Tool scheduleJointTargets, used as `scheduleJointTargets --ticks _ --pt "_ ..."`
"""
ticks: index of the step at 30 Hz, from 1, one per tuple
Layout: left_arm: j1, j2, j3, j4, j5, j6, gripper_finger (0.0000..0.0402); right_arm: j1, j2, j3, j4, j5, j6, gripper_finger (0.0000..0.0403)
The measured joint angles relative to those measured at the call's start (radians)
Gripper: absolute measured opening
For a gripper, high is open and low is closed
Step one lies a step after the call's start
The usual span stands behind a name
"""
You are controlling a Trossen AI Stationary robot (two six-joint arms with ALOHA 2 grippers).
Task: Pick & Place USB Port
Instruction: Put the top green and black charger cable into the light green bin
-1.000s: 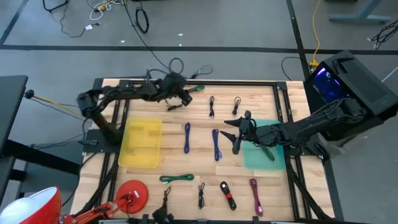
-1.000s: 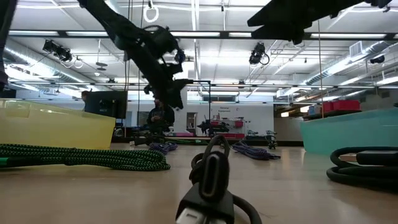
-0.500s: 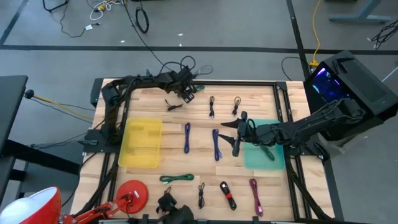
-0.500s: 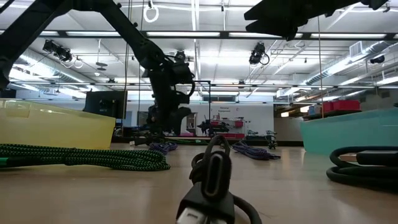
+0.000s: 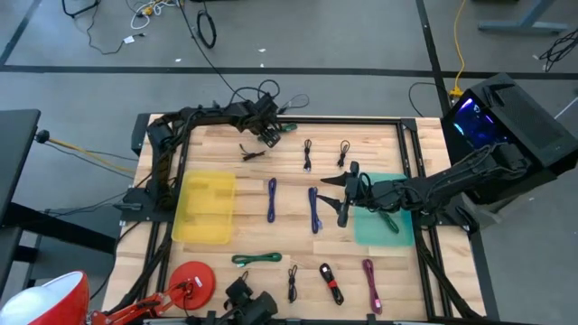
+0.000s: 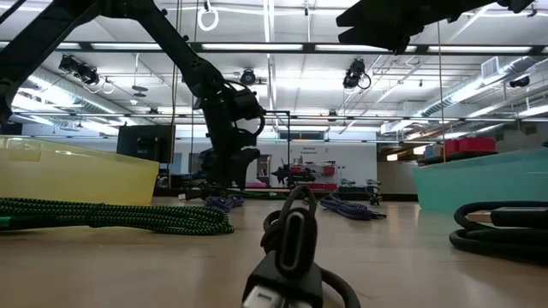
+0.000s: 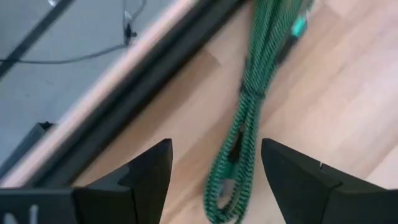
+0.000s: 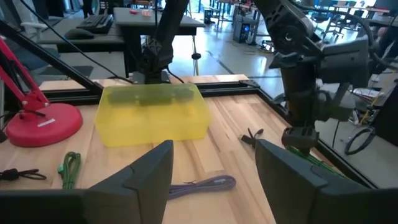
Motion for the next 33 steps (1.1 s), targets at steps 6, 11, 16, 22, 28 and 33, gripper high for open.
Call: scheduleJointTargets --ticks 6,11,16,22,28,33 --pt "-0.001 0.053 0.002 -0.009 -0.002 -0.007 0.0252 0.000 0.000 0.000 0.000 -0.001 -0.001 0.0228" --pt "0.000 0.056 0.003 -0.009 0.002 -0.025 0.0215 0.000 0.000 0.000 0.001 0.000 -0.005 0.0228" --pt "-0.002 0.058 0.002 -0.010 0.014 -0.057 0.0076 0.000 0.000 0.000 0.002 0.000 -0.005 0.0228" --pt "0.000 0.048 0.001 -0.023 -0.018 -0.109 0.0024 0.000 0.000 0.000 0.001 0.000 0.001 0.0228" --pt "0.001 -0.056 -0.003 -0.099 -0.022 -0.130 0.0024 -0.011 0.000 0.000 -0.023 0.000 0.009 0.0228" --pt "-0.010 -0.193 -0.003 -0.172 -0.013 -0.141 0.0023 -0.035 -0.001 -0.001 -0.043 0.000 0.051 0.0228"
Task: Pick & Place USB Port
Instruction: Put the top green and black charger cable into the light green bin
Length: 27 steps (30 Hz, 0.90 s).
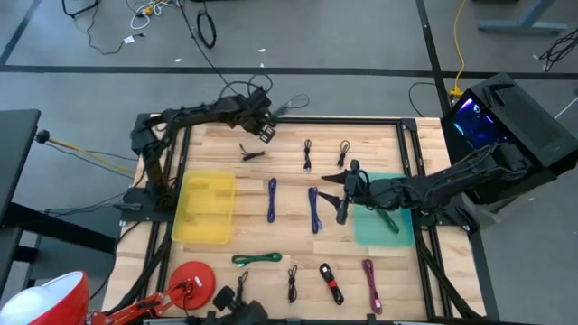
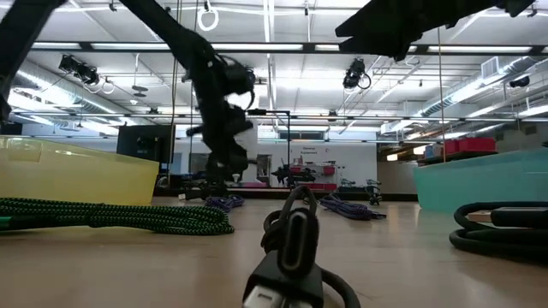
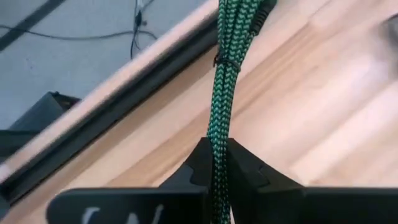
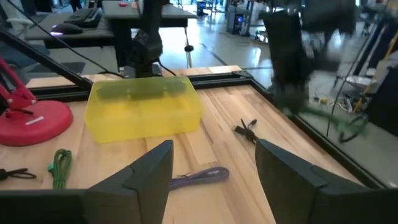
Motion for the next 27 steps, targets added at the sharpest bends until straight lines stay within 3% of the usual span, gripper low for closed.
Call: scheduleJointTargets --ticks 6,12,19,27 --pt "-0.092 -0.196 0.001 -0.008 0.033 0.001 0.0020 -0.039 0.000 -0.004 -0.046 0.000 0.055 0.0228" --pt "-0.266 -0.329 0.002 0.020 0.022 0.007 0.0019 -0.078 0.000 -0.060 0.041 -0.008 0.073 0.0228" --pt "-0.483 -0.362 0.002 0.106 -0.058 0.012 0.0019 -0.124 0.000 -0.111 0.207 -0.104 0.088 0.0228" --pt "-0.654 -0.360 -0.050 0.286 -0.108 0.035 0.0019 -0.144 0.001 -0.113 0.268 -0.108 0.063 0.0228"
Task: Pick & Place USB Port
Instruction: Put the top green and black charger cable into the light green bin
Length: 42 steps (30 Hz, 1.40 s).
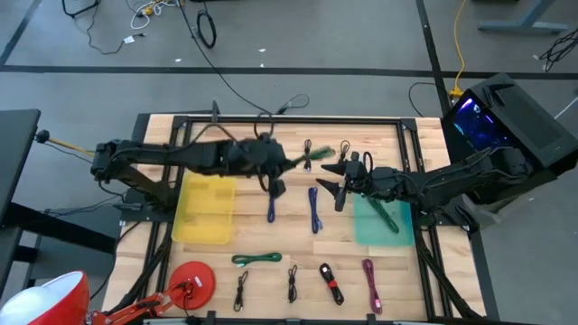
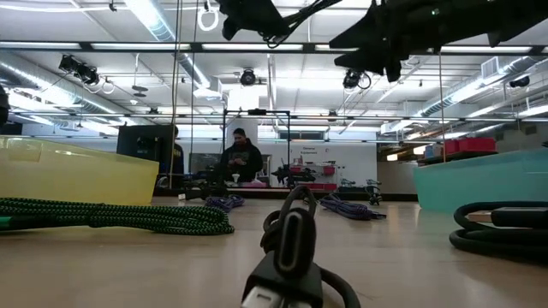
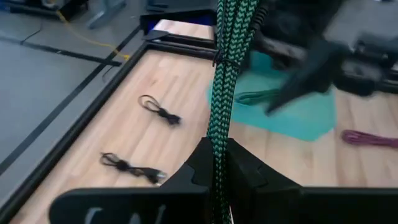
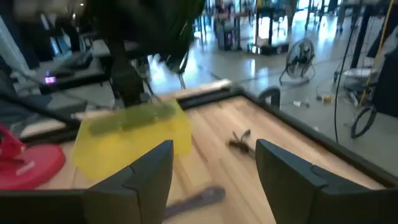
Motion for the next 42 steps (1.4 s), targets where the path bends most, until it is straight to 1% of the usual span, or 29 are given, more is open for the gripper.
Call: scheduleJointTargets --ticks 3,7,10,15,17,23,29,35,40,42 --pt "-0.026 0.000 -0.056 0.103 -0.011 -0.003 0.0019 -0.002 0.000 0.000 0.079 -0.027 -0.029 0.0228" --pt "-0.042 0.002 -0.132 0.257 -0.002 -0.012 0.0019 -0.002 0.000 0.000 0.186 -0.050 -0.080 0.0228" --pt "-0.045 0.002 -0.171 0.356 0.002 -0.016 0.0019 -0.003 0.000 0.000 0.234 -0.052 -0.098 0.0228" --pt "-0.052 0.002 -0.236 0.510 0.047 -0.027 0.0018 -0.011 0.000 0.000 0.285 -0.052 -0.130 0.0228" --pt "-0.057 0.001 -0.260 0.555 0.048 -0.027 0.0018 -0.019 0.000 0.000 0.304 -0.054 -0.135 0.0228" --pt "-0.061 0.001 -0.280 0.582 0.022 -0.026 0.0018 -0.029 0.001 0.000 0.322 -0.152 -0.099 0.0228" --pt "-0.054 0.001 -0.281 0.603 0.016 -0.024 0.0018 -0.027 0.050 0.000 0.341 -0.170 -0.060 0.0228" --pt "-0.054 0.010 -0.281 0.611 0.034 -0.024 0.0018 -0.031 0.132 0.004 0.515 -0.183 -0.103 0.0228" --pt "-0.056 0.028 -0.281 0.612 0.037 -0.025 0.0018 -0.044 0.171 0.059 0.526 -0.182 -0.117 0.0226" --pt "-0.056 0.037 -0.281 0.620 0.037 -0.025 0.0018 -0.049 0.180 0.087 0.482 -0.182 -0.137 0.0209"
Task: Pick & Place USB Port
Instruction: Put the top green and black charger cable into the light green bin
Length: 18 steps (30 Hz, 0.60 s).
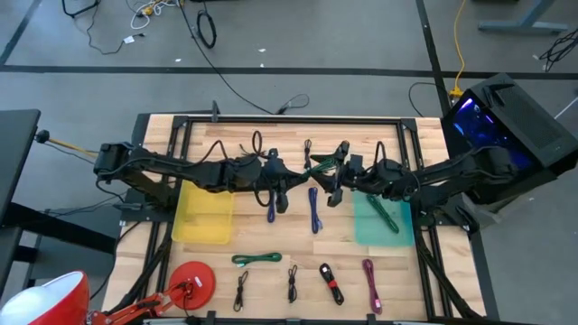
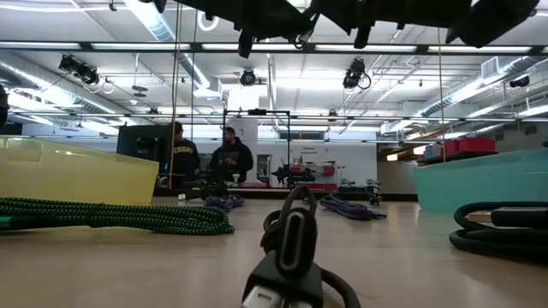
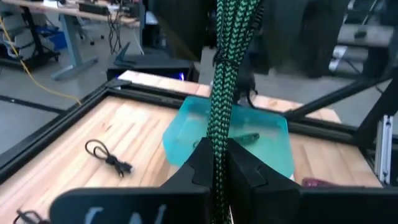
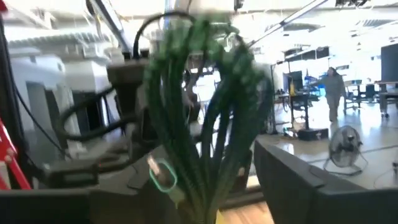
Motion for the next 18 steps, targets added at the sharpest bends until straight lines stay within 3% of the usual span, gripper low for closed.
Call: scheduleJointTargets --ticks 2,5,6,11,18 --pt "0.000 0.003 0.000 -0.008 -0.002 0.000 0.0019 -0.003 0.002 0.029 -0.083 -0.001 -0.012 0.0163" --pt "0.000 0.003 0.000 -0.006 -0.009 -0.005 0.0040 -0.003 0.002 0.067 -0.185 -0.004 -0.027 0.0044" --pt "0.001 0.003 0.000 -0.008 -0.007 -0.005 0.0049 -0.002 0.001 0.073 -0.199 -0.002 -0.044 0.0026" --pt "0.001 0.002 0.000 -0.015 -0.004 0.000 0.0086 -0.001 -0.022 0.079 -0.262 -0.001 -0.051 0.0016" --pt "0.000 -0.032 0.001 -0.145 0.000 0.000 0.0103 -0.001 -0.168 0.079 -0.615 0.086 0.018 0.0016"
